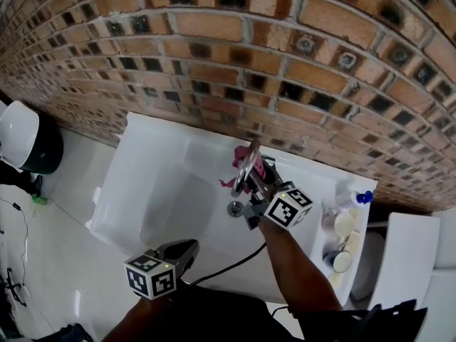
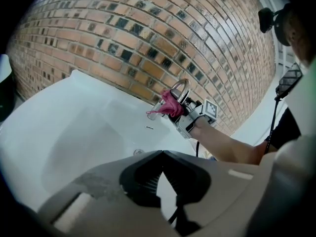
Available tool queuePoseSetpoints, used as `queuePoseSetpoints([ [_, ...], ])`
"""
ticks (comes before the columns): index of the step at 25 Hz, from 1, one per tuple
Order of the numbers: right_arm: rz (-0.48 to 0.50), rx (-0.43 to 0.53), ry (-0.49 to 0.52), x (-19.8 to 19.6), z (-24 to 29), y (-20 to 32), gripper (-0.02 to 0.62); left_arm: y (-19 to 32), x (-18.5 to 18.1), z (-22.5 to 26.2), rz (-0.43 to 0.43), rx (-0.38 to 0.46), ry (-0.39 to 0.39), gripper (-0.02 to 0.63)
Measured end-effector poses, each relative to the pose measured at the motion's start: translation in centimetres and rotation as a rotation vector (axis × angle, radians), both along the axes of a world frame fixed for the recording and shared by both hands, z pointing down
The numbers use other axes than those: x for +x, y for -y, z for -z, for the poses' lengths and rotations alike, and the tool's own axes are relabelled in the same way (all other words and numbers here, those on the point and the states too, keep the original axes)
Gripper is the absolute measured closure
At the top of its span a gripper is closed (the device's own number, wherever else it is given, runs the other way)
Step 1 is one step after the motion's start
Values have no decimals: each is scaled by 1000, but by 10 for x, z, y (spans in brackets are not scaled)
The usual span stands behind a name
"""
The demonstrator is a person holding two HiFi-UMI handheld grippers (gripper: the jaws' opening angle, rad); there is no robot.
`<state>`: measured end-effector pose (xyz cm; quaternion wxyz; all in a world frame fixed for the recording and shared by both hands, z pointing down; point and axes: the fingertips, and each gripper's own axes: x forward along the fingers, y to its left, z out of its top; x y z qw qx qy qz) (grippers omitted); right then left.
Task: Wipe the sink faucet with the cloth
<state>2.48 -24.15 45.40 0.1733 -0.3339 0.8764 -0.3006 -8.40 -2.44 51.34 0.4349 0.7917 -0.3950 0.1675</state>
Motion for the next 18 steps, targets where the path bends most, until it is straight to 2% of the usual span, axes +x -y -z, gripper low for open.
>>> queuePoseSetpoints([
  [2,28,69,-49,-1,12,-2,465,1,-1,2,6,8,-1,603],
  [7,132,233,-269,-7,23,-12,466,1,0,6,8,21,-6,603],
  [13,242,435,-468,-8,29,-25,468,-1,10,12,-5,35,-17,603],
  [18,334,529,-554,-11,31,-37,475,-8,20,11,-11,36,-17,603],
])
